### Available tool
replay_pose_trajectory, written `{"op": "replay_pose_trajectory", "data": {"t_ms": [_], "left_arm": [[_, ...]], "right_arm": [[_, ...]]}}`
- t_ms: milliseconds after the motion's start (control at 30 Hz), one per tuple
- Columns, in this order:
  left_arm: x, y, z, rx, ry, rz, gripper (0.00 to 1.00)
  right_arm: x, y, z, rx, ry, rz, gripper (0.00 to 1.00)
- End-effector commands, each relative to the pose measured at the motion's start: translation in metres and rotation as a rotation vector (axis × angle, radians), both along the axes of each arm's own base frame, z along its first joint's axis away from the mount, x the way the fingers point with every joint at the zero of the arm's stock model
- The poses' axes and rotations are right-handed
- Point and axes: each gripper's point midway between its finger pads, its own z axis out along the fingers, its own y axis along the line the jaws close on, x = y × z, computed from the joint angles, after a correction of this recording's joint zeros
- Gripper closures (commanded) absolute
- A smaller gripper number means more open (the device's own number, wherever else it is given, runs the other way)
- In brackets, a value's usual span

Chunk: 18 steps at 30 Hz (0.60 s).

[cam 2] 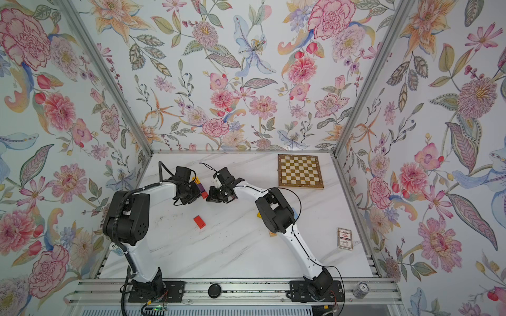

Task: Assemble the letter v with building blocks
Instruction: Assemble the building block at the center of the board.

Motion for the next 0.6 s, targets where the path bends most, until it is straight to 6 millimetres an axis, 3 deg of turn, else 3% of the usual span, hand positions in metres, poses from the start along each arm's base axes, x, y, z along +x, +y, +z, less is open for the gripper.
{"op": "replay_pose_trajectory", "data": {"t_ms": [0,267,567], "left_arm": [[-0.029,0.006,-0.028,0.053,0.127,-0.012,0.64],[-0.028,0.007,-0.008,0.044,0.081,-0.003,0.64],[-0.017,0.006,0.033,0.021,-0.017,0.016,0.64]], "right_arm": [[-0.005,0.001,-0.009,-0.012,0.022,0.004,0.90],[0.001,0.000,-0.012,-0.014,0.020,-0.010,0.90],[0.009,-0.001,-0.015,-0.016,0.020,-0.023,0.90]]}}
